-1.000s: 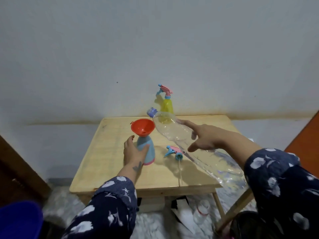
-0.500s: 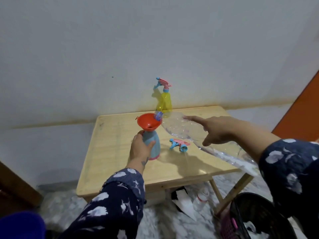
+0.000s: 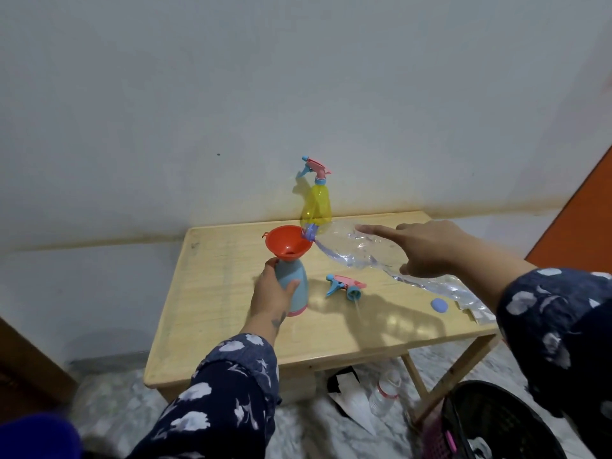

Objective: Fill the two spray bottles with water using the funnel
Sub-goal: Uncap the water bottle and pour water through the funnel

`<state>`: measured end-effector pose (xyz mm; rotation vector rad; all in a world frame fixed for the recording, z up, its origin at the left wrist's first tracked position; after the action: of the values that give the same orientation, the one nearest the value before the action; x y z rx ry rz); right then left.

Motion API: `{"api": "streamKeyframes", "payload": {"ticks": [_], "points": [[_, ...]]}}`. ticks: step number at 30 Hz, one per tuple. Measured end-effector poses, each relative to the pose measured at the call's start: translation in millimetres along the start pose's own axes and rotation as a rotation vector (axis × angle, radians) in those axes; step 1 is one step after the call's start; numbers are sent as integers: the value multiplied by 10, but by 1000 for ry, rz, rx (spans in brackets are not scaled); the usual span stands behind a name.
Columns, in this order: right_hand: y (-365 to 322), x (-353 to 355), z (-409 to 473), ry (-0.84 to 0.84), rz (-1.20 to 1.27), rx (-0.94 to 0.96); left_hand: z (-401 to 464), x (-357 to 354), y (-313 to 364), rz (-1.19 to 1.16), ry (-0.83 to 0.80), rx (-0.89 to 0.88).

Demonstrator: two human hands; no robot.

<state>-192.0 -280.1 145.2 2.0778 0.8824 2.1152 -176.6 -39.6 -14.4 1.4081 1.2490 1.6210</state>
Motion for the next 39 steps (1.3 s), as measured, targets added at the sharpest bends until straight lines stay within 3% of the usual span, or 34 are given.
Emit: {"api": "streamKeyframes", "payload": {"ticks": [16, 39], "points": [[125, 26, 111, 144, -67, 43, -20, -20, -35, -2, 26, 14], [142, 117, 113, 159, -107, 69, -38, -37, -28, -28, 26, 25]]}}
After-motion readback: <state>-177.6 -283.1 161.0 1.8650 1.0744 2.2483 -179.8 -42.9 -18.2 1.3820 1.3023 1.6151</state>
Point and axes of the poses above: each hand's wrist, its own z-axis towards the middle knuckle, its own x-axis out of the back of the hand, y = z × x, the point moved 6 cm from there along z, towards the middle knuckle, and after that the axes turned 8 degrees about -z, right-handed, at the moved point
